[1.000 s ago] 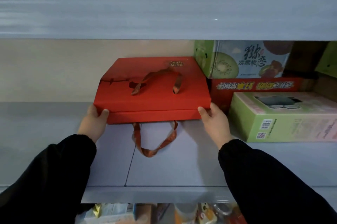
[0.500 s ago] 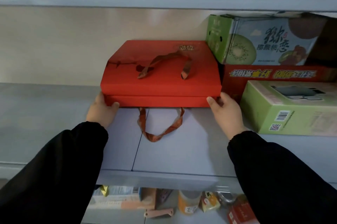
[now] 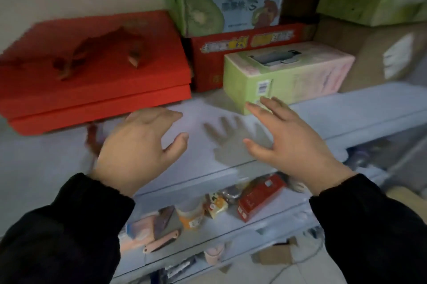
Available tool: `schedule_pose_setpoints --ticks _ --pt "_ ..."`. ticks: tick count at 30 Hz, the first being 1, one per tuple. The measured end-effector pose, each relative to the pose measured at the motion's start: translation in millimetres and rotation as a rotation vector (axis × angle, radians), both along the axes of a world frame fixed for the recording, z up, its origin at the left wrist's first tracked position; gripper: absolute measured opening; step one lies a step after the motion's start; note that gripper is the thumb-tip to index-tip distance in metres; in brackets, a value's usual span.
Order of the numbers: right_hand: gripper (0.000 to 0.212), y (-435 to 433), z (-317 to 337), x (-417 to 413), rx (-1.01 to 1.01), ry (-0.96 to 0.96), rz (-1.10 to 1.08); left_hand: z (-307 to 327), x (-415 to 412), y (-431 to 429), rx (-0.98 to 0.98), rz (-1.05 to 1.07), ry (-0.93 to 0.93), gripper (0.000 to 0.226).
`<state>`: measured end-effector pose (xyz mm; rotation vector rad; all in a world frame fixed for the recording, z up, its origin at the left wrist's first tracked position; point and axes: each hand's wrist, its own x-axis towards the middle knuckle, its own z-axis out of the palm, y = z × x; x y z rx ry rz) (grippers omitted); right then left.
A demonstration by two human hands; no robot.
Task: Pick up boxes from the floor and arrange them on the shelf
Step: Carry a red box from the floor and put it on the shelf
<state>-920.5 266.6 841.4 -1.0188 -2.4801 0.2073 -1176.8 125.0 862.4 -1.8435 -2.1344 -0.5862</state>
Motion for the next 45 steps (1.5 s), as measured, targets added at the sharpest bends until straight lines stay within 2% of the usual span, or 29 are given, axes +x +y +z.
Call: schedule_pose_setpoints --ticks 8,14,17,25,30,35,39,45 --pt "0.070 -15.1 -32.3 215.1 0.068 -0.003 -0.385 -8.9 174.3 97.1 -0.098 -0.346 0.055 0.052" --pt "0.077 -48.7 -52.1 404.3 -0.100 -0.021 -0.779 -18.9 376.1 161.7 -0.117 -0.629 0.024 0.049" --pt "0.077 -71.0 -62.3 493.0 -0.110 -0.029 -0.939 -30.5 484.9 186.3 -0.136 -0.821 0.035 0.052" --pt "0.081 -164.1 -82.1 669.7 -0.200 0.044 -1.397 -63.1 750.5 186.6 -0.237 -1.289 0.089 0.057" --pt "0.074 -232.0 -103.8 732.4 -0.333 0.112 -1.711 -87.3 886.3 169.2 -0.308 -1.572 0.129 0.050" --pt "0.088 -289.9 -111.2 765.1 -0.391 0.128 -2.061 -107.0 1009.6 139.7 -0.337 -1.891 0.197 0.054" --pt "0.075 -328.7 -104.0 761.2 -0.450 0.149 -2.309 -111.4 1075.4 99.4 -0.381 -2.104 0.203 0.050" --pt "0.071 -377.8 -108.5 731.9 -0.525 0.275 -2.600 -126.2 1136.7 12.7 -0.447 -2.381 0.331 0.050"
